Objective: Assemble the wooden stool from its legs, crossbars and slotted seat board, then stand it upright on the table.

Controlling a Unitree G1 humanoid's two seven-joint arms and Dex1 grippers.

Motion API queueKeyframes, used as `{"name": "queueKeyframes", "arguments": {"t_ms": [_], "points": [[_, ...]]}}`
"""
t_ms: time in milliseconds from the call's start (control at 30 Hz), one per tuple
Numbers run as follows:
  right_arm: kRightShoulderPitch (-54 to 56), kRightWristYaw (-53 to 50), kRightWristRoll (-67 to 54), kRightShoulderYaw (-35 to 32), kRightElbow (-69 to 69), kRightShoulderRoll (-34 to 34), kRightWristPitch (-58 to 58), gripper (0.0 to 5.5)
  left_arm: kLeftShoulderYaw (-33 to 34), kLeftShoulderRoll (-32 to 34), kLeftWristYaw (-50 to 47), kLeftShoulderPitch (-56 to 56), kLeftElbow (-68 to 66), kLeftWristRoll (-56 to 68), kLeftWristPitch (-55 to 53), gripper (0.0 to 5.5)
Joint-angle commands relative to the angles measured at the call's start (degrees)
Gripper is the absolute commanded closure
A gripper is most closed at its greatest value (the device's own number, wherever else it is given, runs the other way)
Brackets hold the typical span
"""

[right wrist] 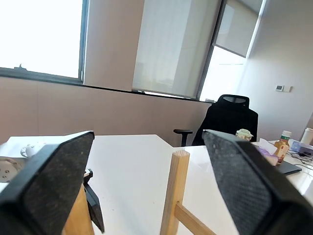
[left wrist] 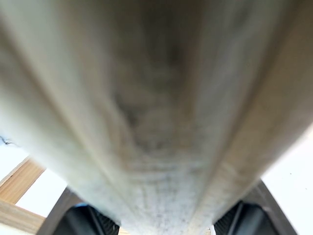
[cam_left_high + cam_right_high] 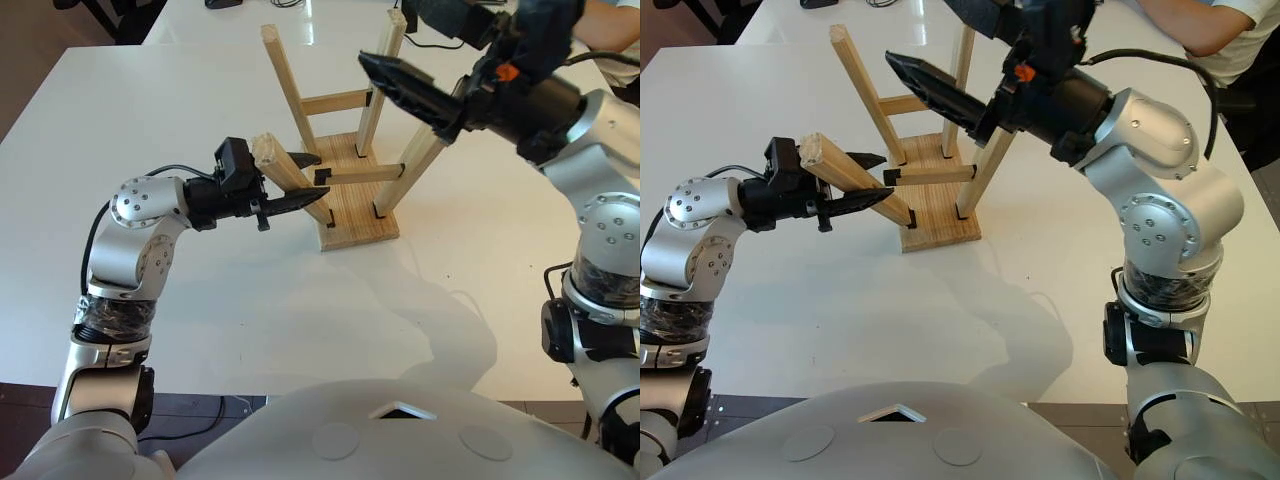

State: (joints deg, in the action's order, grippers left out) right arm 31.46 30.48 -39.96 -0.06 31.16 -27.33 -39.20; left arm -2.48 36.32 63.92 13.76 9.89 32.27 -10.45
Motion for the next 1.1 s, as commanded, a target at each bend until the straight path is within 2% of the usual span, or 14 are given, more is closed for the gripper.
{"name": "queueKeyframes", "arguments": {"t_ms": [33, 200, 333, 567, 700, 833, 967, 1100], "points": [[-1.09, -0.82, 6.06, 4.56, -0.53, -0.16, 2.05, 1.42, -3.19, 2.57, 2.53, -0.65, -3.93, -5.13, -0.85, 3.47], [-0.78, -2.68, 8.19, 5.07, 0.78, 1.81, 2.77, 1.42, -5.71, 3.21, 4.75, 0.17, -5.09, -7.47, 1.71, 3.47], [1.06, -4.83, 8.43, 3.35, 2.00, 2.72, 1.90, 1.42, -5.11, 3.61, 3.55, 0.00, -4.65, -7.49, 2.75, 3.47], [0.80, 0.63, 0.05, -1.88, 7.95, -1.51, 0.38, 2.60, -1.34, 1.08, -3.54, -1.68, -2.15, -3.70, 0.17, 3.47], [-3.09, 1.98, 8.75, 4.73, 7.53, -5.31, 3.12, 3.20, 1.81, -1.33, -6.93, -1.49, 0.62, 1.23, -3.58, 3.47], [-6.39, 1.31, 19.40, 14.01, 6.53, -5.37, 7.96, 3.94, 2.81, -2.69, -8.86, -3.35, 1.79, 0.57, -4.00, 3.47], [-6.71, 0.86, 27.59, 20.35, 3.60, -4.26, 11.03, 4.54, 1.51, -3.14, -9.96, -4.77, 2.00, -1.50, -5.31, 3.47], [-6.08, 0.41, 34.98, 23.96, -0.06, -3.56, 14.88, 5.19, -0.80, -2.81, -9.72, -2.40, -0.54, -4.20, -6.94, 3.47]]}}
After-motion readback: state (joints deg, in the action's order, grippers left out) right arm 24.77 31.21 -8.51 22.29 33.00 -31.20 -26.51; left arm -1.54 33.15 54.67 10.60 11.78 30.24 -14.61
